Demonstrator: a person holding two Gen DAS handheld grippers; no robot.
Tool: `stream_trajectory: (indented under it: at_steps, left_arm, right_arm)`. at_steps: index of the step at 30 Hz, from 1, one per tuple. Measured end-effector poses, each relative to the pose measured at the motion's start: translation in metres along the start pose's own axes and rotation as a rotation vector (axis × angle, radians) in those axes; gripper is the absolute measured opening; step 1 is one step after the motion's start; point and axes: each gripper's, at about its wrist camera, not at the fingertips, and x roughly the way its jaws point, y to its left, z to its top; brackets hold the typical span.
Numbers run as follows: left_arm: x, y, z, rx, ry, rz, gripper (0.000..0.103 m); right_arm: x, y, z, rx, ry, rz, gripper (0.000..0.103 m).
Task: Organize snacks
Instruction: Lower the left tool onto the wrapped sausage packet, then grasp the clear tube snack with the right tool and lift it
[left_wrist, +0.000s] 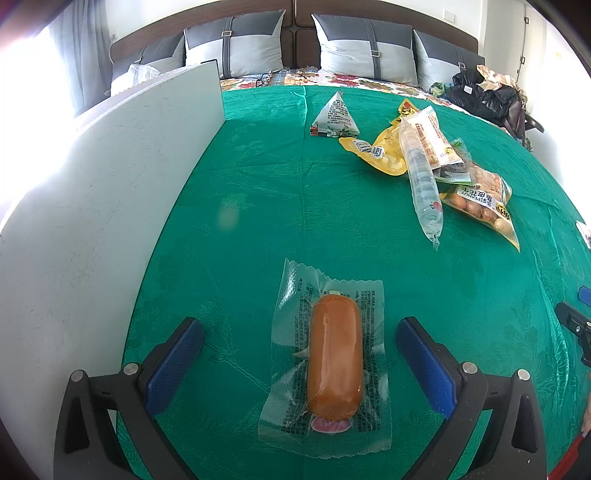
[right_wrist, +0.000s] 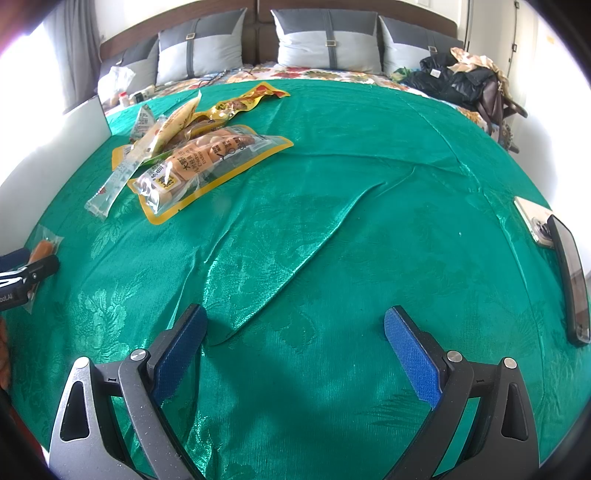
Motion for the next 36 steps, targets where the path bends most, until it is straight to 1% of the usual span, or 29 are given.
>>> stream_trajectory:
  at_steps: [6, 8, 9, 10, 11, 12, 13, 15, 17, 18, 20, 21, 22, 23, 24, 25, 26, 27, 28, 29, 31, 36]
  left_arm:
    - [0.0, 0.0, 0.0, 0.0, 0.0, 0.0, 0.103]
    - [0.0, 0.0, 0.0, -0.001, 0.0, 0.0, 0.103]
    - [0.0, 0.0, 0.0, -0.001, 0.0, 0.0, 0.103]
    - [0.0, 0.0, 0.0, -0.001, 0.0, 0.0, 0.103]
    - [0.0, 0.0, 0.0, -0.001, 0.0, 0.0, 0.103]
    - [0.0, 0.0, 0.0, -0.001, 0.0, 0.0, 0.103]
    - [0.0, 0.0, 0.0, -0.001, 0.0, 0.0, 0.103]
    - [0.0, 0.0, 0.0, -0.001, 0.0, 0.0, 0.103]
    - [0.0, 0.001, 0.0, -0.001, 0.0, 0.0, 0.103]
    - [0.0, 0.001, 0.0, -0.001, 0.0, -0.001, 0.103]
    - [0.0, 0.001, 0.0, -0.001, 0.0, -0.001, 0.103]
    - [0.0, 0.001, 0.0, -0.001, 0.0, -0.001, 0.103]
    - [0.0, 0.001, 0.0, -0.001, 0.0, -0.001, 0.103]
    - [0.0, 0.001, 0.0, -0.001, 0.0, -0.001, 0.103]
    - [0.0, 0.001, 0.0, -0.001, -0.001, -0.001, 0.103]
    - [-0.002, 0.001, -0.001, -0.003, 0.001, -0.002, 0.103]
    - [-0.002, 0.001, -0.001, -0.003, 0.001, -0.002, 0.103]
    - [-0.003, 0.001, -0.002, -0.003, 0.001, -0.002, 0.103]
    - [-0.003, 0.001, -0.002, -0.003, 0.001, -0.002, 0.103]
    - [-0.003, 0.001, -0.001, -0.003, 0.001, -0.001, 0.103]
    - [-0.003, 0.001, -0.002, -0.003, 0.001, -0.002, 0.103]
    - [-0.003, 0.001, -0.001, -0.003, 0.001, -0.002, 0.103]
  right_arm:
    - [0.0, 0.0, 0.0, -0.005, 0.005, 0.0, 0.098]
    - [-0.002, 0.003, 0.008, -0.022, 0.062, -0.016, 0.096]
    - [-0.007, 0.006, 0.014, -0.015, 0.06, -0.026, 0.095]
    - [-0.017, 0.008, 0.021, 0.004, 0.022, 0.002, 0.095]
    - [-0.027, 0.012, 0.029, 0.031, -0.024, 0.064, 0.095]
    - [-0.032, 0.018, 0.038, 0.049, -0.045, 0.131, 0.095]
    - [-0.032, 0.026, 0.049, 0.063, -0.041, 0.209, 0.095]
    - [-0.018, 0.05, 0.076, 0.083, 0.009, 0.356, 0.095]
    - [-0.001, 0.075, 0.1, 0.07, 0.041, 0.427, 0.095]
    - [0.01, 0.091, 0.112, 0.051, 0.057, 0.447, 0.095]
    - [0.032, 0.119, 0.131, 0.004, 0.099, 0.459, 0.092]
    - [0.045, 0.132, 0.138, -0.02, 0.136, 0.44, 0.08]
    - [0.059, 0.142, 0.142, -0.041, 0.186, 0.399, 0.06]
    - [0.074, 0.151, 0.144, -0.05, 0.244, 0.349, 0.051]
    - [0.083, 0.153, 0.143, -0.051, 0.281, 0.305, 0.046]
    - [0.09, 0.157, 0.142, -0.049, 0.294, 0.273, 0.045]
    - [0.091, 0.161, 0.142, -0.056, 0.279, 0.255, 0.046]
    - [0.091, 0.164, 0.141, -0.071, 0.274, 0.228, 0.042]
    - [0.089, 0.167, 0.14, -0.089, 0.264, 0.2, 0.028]
    - [0.087, 0.167, 0.139, -0.091, 0.262, 0.205, 0.028]
    - [0.079, 0.161, 0.134, -0.084, 0.267, 0.256, 0.019]
    - [0.041, 0.14, 0.105, -0.162, 0.271, 0.318, 0.019]
